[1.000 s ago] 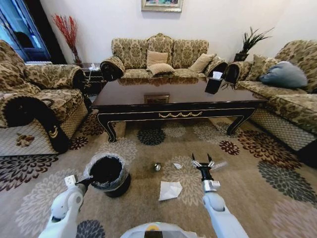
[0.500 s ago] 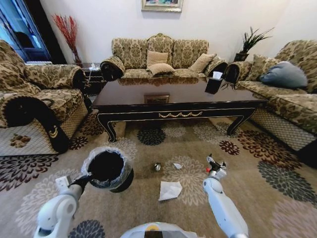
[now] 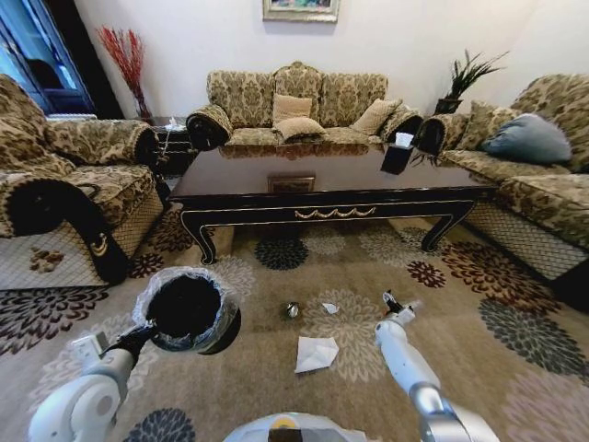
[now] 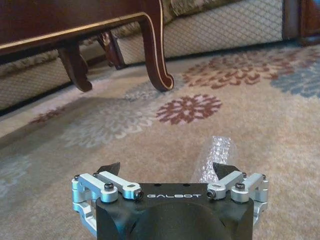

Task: Move to the front of the table and pick up the trash from the floor, then place it into the trash bin.

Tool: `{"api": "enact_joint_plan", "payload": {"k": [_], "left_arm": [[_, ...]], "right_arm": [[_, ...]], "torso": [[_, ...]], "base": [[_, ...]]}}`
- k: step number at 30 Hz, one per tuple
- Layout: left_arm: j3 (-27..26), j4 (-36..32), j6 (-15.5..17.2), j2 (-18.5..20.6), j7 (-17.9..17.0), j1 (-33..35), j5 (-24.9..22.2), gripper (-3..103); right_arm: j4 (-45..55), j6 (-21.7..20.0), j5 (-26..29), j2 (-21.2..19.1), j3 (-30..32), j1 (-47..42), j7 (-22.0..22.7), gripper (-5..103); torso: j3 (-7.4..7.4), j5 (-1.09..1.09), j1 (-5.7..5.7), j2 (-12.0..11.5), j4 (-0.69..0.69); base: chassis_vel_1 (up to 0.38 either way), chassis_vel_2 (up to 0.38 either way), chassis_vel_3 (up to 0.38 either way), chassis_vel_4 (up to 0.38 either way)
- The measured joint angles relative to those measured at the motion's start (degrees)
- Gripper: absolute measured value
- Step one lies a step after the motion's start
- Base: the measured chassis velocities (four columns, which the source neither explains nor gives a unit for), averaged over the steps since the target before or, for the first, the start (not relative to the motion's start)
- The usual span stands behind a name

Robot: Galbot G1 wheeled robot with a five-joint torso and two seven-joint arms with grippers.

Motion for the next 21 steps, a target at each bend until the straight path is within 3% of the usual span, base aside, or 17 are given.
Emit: {"api": "enact_joint_plan", "payload": {"k": [3,11,15,21], "left_arm": [[-0.2,-1.1,0.0,-0.3,0.0,0.5,-0.1,2],[-0.2,-2.6,0.0,-0.4,-0.4,0.9,-0.5,2],[0.3,-3.0,0.0,-0.5,-0.7,0.9,-0.5,2],[0.6,-3.3,-0.1,-0.2,-1.0,0.9,-0.7,2]], "right_arm": [[-0.8,-3.0,-0.2,0.3,0.4,0.8,3.1,100],[-2.8,-6.9,0.2,0.2,0.8,1.3,5.6,100],[-3.4,-8.8,0.6,0.2,0.8,1.1,4.9,100],[-5.7,-9.7,1.6,0.1,0.8,1.3,0.0,100]], "torso": [[0.00,0.02,0.00,0.0,0.01],[0.00,0.01,0.00,0.0,0.00],[0.00,0.01,0.00,0.0,0.01],[0.00,0.02,0.00,0.0,0.00]], "base": [[0.000,0.000,0.000,0.000],[0.000,0.000,0.000,0.000],[0.000,0.000,0.000,0.000],[0.000,0.000,0.000,0.000]]}}
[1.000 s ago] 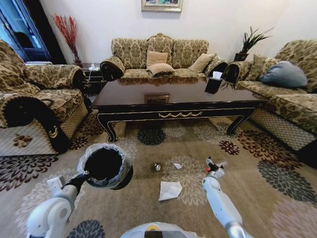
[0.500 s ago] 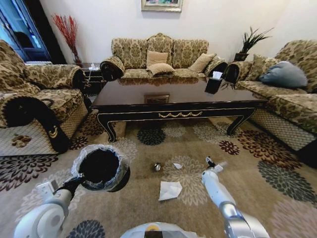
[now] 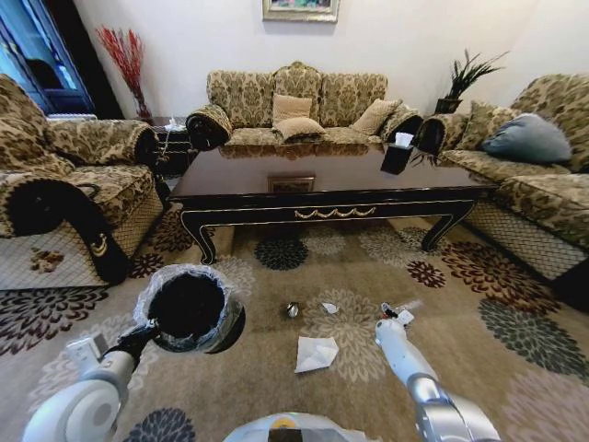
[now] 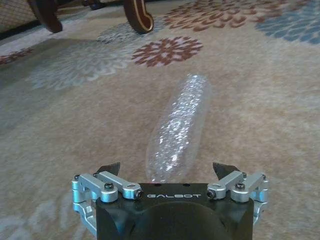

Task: Move to the front of the table and pick up the trash from the floor, then place it into the trash bin.

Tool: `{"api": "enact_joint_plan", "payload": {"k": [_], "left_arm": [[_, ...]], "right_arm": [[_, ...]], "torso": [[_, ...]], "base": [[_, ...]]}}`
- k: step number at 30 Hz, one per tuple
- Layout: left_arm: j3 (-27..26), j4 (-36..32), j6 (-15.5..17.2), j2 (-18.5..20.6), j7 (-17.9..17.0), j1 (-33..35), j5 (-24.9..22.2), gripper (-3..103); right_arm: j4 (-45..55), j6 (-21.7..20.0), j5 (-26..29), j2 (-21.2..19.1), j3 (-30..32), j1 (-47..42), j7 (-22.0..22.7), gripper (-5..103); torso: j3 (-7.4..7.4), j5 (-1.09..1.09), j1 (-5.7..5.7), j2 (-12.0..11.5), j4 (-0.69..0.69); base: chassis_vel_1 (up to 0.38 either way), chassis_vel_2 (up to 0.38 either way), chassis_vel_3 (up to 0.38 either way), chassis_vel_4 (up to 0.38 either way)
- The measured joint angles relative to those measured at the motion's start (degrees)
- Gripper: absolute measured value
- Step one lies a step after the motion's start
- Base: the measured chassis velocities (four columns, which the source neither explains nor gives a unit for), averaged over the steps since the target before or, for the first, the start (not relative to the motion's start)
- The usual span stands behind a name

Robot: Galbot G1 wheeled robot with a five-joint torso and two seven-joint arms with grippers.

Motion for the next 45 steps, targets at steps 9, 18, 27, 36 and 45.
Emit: {"api": "enact_joint_plan", "payload": {"k": [9,18,27,36,45], "left_arm": [[-0.5,0.0,0.0,0.2,0.0,0.2,-0.6,2],[-0.7,0.2,0.0,0.5,0.0,0.1,-0.8,2],[-0.4,0.5,0.0,0.5,-0.1,-0.1,-0.8,2],[-0.2,0.9,0.0,0.5,-0.1,-0.2,-0.6,2],[0.1,1.3,0.0,0.8,-0.1,-0.5,-0.6,2]], "right_arm": [[-1.5,-0.9,-2.2,0.1,0.0,1.0,-1.0,103],[-4.1,-2.0,-2.6,-0.1,0.1,2.8,-1.4,80],[-5.0,-3.5,-1.5,-0.1,0.2,3.2,-2.2,52],[-4.7,-4.2,-3.0,0.1,0.0,2.7,-2.5,40],[-4.2,-5.0,-4.5,-0.1,-0.1,1.8,-2.5,72]], "torso": [[0.00,0.00,0.00,0.0,0.01],[0.00,-0.01,0.00,0.0,0.00],[0.00,-0.01,0.00,0.0,0.00],[0.00,-0.01,0.00,0.0,0.00],[0.00,-0.01,0.00,0.0,0.01]], "base": [[0.000,0.000,0.000,0.000],[0.000,0.000,0.000,0.000],[0.000,0.000,0.000,0.000],[0.000,0.000,0.000,0.000],[0.000,0.000,0.000,0.000]]}}
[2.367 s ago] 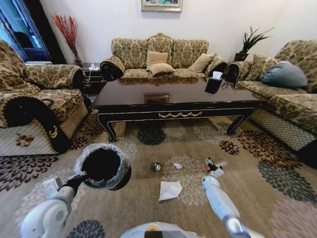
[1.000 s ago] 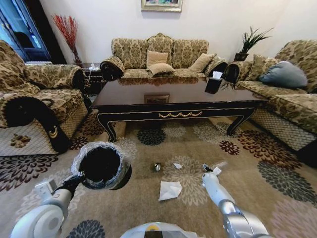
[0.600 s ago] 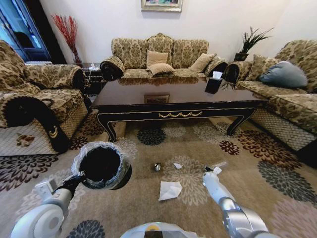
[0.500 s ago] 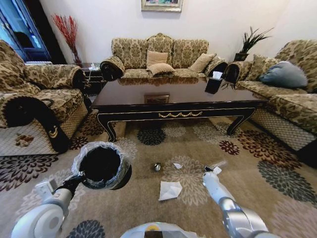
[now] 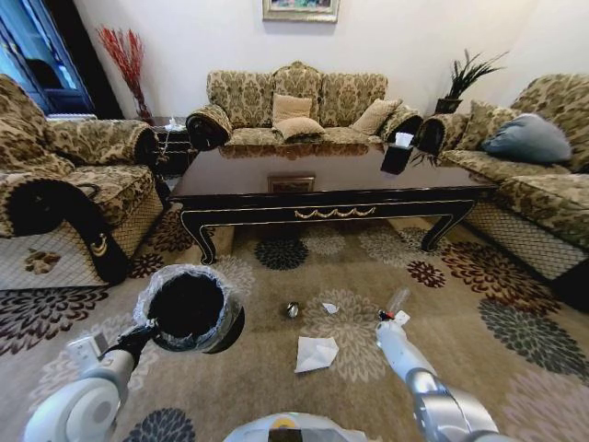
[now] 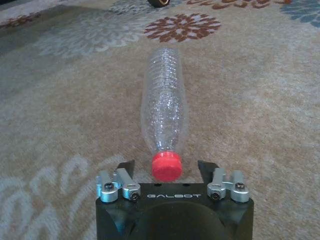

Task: Move to the front of the table and pick up the trash from the floor, then place it into the trash bin.

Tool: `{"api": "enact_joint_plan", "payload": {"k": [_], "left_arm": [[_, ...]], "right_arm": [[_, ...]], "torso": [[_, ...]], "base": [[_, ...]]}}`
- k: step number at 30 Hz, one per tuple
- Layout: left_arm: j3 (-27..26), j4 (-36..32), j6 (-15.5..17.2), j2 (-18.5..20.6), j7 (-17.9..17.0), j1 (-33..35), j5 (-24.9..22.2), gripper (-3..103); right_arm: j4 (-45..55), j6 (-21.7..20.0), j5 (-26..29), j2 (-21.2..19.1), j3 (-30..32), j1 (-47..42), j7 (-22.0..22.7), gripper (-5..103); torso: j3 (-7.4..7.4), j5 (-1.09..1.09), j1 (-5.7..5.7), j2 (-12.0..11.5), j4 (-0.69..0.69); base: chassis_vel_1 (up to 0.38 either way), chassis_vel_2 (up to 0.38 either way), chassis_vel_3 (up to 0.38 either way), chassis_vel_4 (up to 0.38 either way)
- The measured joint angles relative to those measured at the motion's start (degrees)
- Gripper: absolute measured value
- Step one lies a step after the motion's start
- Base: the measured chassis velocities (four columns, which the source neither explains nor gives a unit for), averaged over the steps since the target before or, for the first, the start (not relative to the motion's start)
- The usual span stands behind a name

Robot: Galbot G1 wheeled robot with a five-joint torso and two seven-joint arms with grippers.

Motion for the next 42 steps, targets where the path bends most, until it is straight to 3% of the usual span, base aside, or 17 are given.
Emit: {"api": "enact_joint_plan", "payload": {"k": [3,7,9,11,15,17,20,23,24,29,38,42], "left_arm": [[0.4,0.1,0.0,0.0,0.0,-0.1,0.0,2],[0.4,0.2,0.0,0.0,-0.1,-0.1,0.0,2],[0.4,0.2,0.0,0.0,-0.2,-0.1,0.0,2],[0.4,0.2,0.0,0.0,-0.2,-0.1,0.0,2],[0.5,0.0,0.0,-0.1,-0.3,0.3,0.1,2],[0.5,-0.1,0.0,-0.1,-0.3,0.3,0.1,2],[0.5,-0.5,0.0,-0.2,-0.4,0.5,0.1,2],[0.5,-0.7,0.0,-0.3,-0.5,0.6,0.1,2],[0.6,-0.8,0.0,-0.4,-0.6,0.6,0.2,2],[1.1,-1.0,0.0,-0.8,-0.8,0.7,0.3,2],[2.6,-0.8,0.0,-1.4,-0.8,0.5,1.4,2],[3.2,-0.7,0.0,-1.6,-0.8,0.2,1.9,2]], "right_arm": [[0.5,-0.4,-1.3,-0.1,0.0,-0.8,0.0,88],[0.8,-0.4,-1.6,-0.2,0.0,-1.1,0.0,95],[1.0,-0.4,-1.6,-0.4,0.0,-1.2,0.0,85],[1.0,-0.4,-1.6,-0.5,0.0,-1.2,0.0,85],[1.4,-0.4,-1.5,-0.6,0.1,-1.6,0.0,63],[1.6,-0.4,-1.5,-0.6,0.1,-1.7,0.0,63],[2.7,-0.4,-1.7,-0.6,0.2,-2.8,0.0,47],[3.6,-0.4,-2.0,-0.6,0.2,-3.8,0.0,41],[4.3,-0.2,-2.2,-0.6,0.2,-4.7,0.0,30],[7.4,1.7,-4.4,-0.7,0.2,-8.6,-0.7,18],[8.6,5.8,-7.4,-1.7,0.4,-11.9,-2.6,9],[8.1,8.2,-7.5,-1.9,0.4,-11.5,-5.2,30]], "torso": [[0.00,0.00,0.00,0.0,-0.01],[0.00,0.00,0.00,0.0,0.00],[0.00,0.00,0.00,0.0,0.00],[0.00,0.00,0.00,0.0,0.00],[0.00,0.00,0.00,0.0,0.00],[0.00,0.00,0.00,0.0,0.00],[0.00,0.00,0.00,0.0,0.00],[0.00,0.00,0.00,0.0,0.00],[0.00,0.00,0.00,0.0,0.00],[0.00,0.01,0.00,0.0,0.00],[0.00,0.00,0.00,0.0,0.01],[0.00,0.00,0.00,0.0,-0.01]], "base": [[0.000,0.000,0.000,0.000],[0.000,0.000,0.000,0.000],[0.000,0.000,0.000,0.000],[0.000,0.000,0.000,0.000],[0.000,0.000,0.000,0.000],[0.000,0.000,0.000,0.000],[0.000,0.000,0.000,0.000],[0.000,0.000,0.000,0.000],[0.000,0.000,0.000,0.000],[0.000,0.000,0.000,0.000],[0.000,0.000,0.000,0.000],[0.000,0.000,0.000,0.000]]}}
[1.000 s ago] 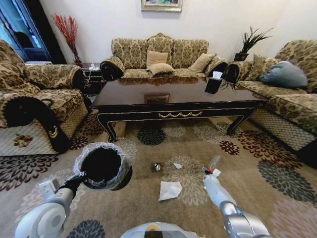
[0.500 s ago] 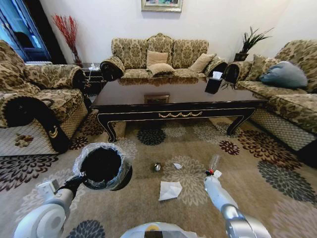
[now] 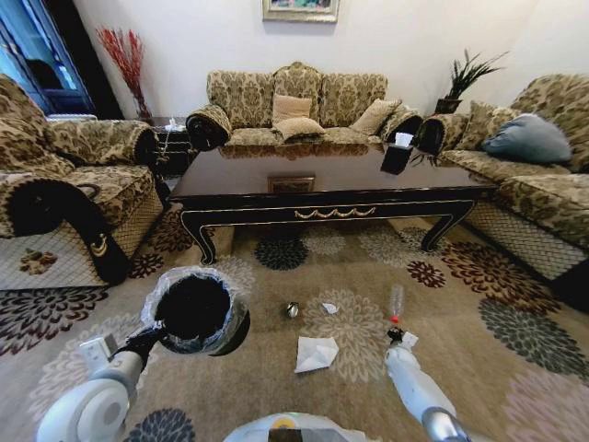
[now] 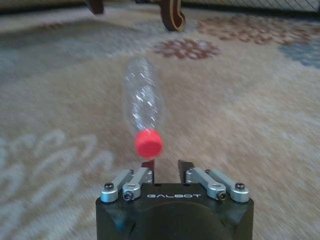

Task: Move to the front of the table and pick up the trash from the floor, then place it into the trash bin.

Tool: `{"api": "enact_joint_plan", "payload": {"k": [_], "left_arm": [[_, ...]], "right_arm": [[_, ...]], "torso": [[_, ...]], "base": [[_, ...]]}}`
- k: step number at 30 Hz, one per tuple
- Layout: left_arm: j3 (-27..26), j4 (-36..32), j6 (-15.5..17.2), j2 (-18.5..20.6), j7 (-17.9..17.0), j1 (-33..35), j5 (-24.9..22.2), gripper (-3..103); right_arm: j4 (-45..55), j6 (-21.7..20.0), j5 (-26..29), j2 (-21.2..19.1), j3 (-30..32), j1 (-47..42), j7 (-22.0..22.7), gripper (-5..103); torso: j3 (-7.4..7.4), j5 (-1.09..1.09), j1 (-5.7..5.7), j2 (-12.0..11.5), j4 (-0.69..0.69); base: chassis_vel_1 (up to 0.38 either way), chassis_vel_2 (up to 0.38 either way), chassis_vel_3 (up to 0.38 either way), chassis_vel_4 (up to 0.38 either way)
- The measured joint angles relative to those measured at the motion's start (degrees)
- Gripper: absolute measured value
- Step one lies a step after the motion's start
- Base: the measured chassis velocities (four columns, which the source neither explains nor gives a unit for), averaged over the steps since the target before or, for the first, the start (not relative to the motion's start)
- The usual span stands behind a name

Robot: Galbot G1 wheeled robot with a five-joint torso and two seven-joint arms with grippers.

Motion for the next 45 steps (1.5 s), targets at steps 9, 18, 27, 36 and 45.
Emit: {"api": "enact_joint_plan", "payload": {"k": [9,18,27,36,45], "left_arm": [[-0.5,0.4,0.0,0.0,0.0,0.1,0.0,2],[-0.7,0.9,0.0,0.3,-0.1,-0.3,-0.1,2],[-0.5,1.1,0.0,0.3,-0.1,-0.5,-0.1,2],[-0.6,0.7,0.0,0.2,-0.1,0.0,-0.1,2],[-0.9,0.2,0.0,0.3,-0.2,0.6,0.0,2]], "right_arm": [[-0.4,4.9,0.0,0.6,-0.5,0.9,-5.1,63],[-1.4,4.0,-0.8,0.9,-0.6,1.5,-5.2,95],[-1.8,3.6,-0.7,0.9,-0.6,2.1,-4.9,100],[-1.9,4.7,-0.5,1.1,-0.5,2.4,-6.0,100],[-1.5,5.7,-1.4,1.8,-1.0,3.7,-6.7,100]], "torso": [[0.00,0.00,0.00,0.0,0.01],[0.00,0.00,0.00,0.0,0.00],[0.00,0.00,0.00,0.0,0.01],[0.01,0.03,0.00,0.0,-0.05],[0.00,-0.03,0.00,0.0,0.02]], "base": [[0.000,0.000,0.000,0.000],[0.000,0.000,0.000,0.000],[-0.025,-0.026,0.023,0.025],[-0.147,-0.157,0.148,0.158],[-0.047,-0.067,0.053,0.048]]}}
